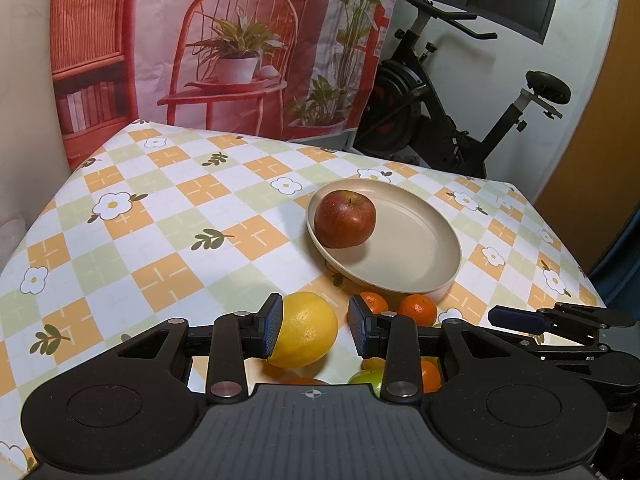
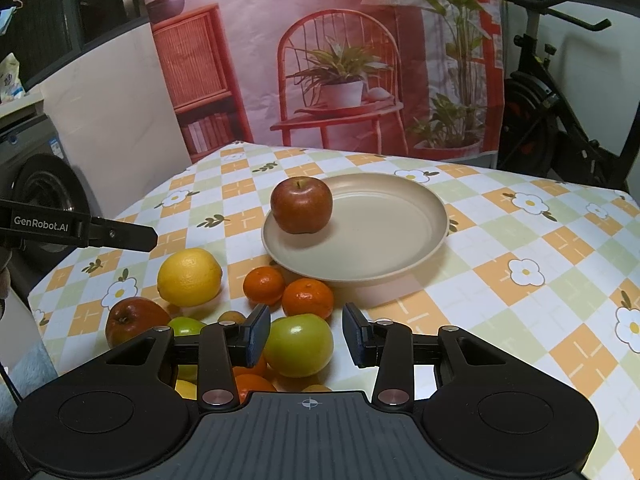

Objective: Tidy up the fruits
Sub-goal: 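Withdraw the left gripper from the plate back toward the fruit pile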

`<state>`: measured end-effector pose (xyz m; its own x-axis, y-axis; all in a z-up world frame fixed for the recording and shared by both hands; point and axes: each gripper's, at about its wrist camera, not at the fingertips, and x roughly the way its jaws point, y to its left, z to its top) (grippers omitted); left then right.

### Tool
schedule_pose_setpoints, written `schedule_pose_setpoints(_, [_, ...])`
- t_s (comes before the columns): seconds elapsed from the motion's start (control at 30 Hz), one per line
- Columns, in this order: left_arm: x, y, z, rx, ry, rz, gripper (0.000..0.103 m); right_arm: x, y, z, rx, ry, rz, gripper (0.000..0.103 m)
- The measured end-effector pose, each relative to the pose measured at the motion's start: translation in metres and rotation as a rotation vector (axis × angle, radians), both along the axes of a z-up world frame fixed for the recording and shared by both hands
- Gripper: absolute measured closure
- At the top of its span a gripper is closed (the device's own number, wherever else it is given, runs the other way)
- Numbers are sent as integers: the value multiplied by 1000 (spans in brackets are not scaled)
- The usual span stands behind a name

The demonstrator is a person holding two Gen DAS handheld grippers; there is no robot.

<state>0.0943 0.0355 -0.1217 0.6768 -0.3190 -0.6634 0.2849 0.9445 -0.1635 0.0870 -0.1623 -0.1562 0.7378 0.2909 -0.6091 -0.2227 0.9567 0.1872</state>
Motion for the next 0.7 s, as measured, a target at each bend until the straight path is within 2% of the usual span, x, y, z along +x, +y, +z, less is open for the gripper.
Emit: schedule_pose_setpoints(0.7, [-3,-1,2,5,-2,-16,65,-2,4,3,-1,-8,13,66])
